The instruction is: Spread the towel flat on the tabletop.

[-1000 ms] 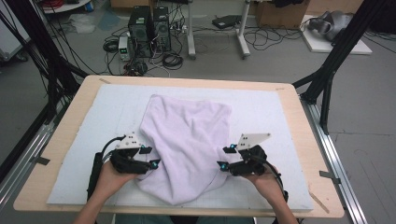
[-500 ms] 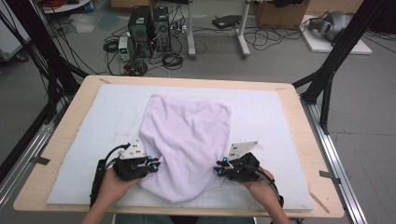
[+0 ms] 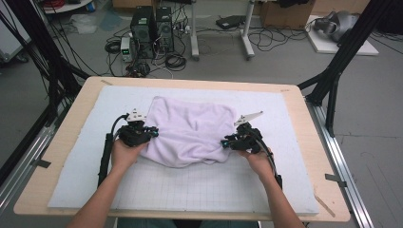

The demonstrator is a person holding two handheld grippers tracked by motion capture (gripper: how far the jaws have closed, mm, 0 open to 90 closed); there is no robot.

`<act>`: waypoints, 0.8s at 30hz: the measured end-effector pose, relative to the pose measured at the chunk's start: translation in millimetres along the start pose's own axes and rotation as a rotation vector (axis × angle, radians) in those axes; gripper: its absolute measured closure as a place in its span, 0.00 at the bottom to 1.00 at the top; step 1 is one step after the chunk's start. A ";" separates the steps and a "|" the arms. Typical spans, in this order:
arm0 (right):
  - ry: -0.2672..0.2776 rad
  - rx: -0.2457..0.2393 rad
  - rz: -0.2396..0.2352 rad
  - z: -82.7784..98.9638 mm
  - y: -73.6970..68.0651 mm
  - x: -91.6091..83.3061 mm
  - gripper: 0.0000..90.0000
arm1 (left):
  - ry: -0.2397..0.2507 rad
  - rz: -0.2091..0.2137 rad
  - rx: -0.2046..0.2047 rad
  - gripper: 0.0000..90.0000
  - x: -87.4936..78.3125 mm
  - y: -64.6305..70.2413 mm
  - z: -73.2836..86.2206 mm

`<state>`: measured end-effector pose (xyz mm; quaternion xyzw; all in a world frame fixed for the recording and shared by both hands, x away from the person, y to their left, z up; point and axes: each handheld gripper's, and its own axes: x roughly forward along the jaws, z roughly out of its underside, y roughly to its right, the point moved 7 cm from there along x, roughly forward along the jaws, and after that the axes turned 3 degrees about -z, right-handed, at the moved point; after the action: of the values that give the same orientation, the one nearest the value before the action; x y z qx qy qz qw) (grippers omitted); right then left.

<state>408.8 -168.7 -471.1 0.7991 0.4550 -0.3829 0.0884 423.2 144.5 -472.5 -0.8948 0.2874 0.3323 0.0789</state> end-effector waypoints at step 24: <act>0.061 -0.292 -0.017 22.0 -87.6 -25.5 0.51 | 0.056 0.160 0.136 0.48 -75.3 53.9 39.5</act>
<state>320.0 -146.4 -450.6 0.7852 0.5150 -0.2889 0.1866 324.7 148.1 -451.9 -0.8705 0.3820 0.2923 0.1048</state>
